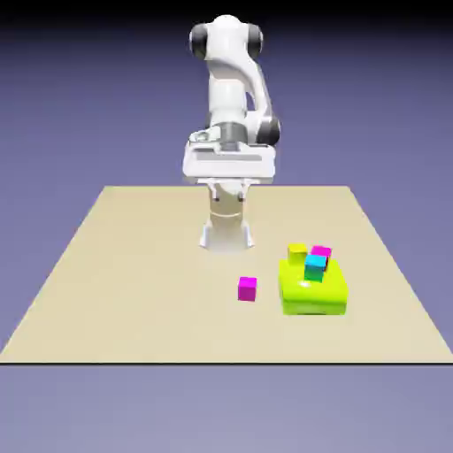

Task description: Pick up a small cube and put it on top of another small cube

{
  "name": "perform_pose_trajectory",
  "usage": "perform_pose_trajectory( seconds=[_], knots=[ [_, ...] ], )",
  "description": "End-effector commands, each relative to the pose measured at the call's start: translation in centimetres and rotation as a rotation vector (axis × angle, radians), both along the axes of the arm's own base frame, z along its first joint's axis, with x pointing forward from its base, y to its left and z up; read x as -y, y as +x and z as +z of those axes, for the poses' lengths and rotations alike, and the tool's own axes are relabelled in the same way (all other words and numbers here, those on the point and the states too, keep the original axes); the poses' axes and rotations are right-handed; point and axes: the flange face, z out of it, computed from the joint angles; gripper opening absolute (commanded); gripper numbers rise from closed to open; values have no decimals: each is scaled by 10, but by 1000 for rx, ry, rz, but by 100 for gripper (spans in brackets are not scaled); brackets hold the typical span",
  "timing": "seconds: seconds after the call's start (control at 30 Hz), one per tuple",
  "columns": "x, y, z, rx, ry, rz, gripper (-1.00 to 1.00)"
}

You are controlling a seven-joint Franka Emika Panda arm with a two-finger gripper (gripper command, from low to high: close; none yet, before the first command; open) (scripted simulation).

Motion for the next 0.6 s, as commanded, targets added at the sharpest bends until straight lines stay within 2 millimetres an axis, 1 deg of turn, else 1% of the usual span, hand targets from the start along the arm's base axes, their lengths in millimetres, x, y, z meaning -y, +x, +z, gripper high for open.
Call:
perform_pose_trajectory(
  seconds=[0.0,0.07,0.17,0.27,0.37,0.43,0.5,0.57],
  knots=[
    [-12,1,-21,-73,-63,68,0],
    [-34,-2,-62,-218,-184,207,0],
    [-62,-16,-122,-430,-357,426,0],
    [-84,-41,-177,-631,-520,656,0],
    [-98,-72,-225,-819,-675,897,0],
    [-105,-96,-253,-934,-774,1062,0],
    [-105,-97,-254,-940,-779,1071,0],
    [-101,-96,-268,-939,-783,1068,0]
  ],
)
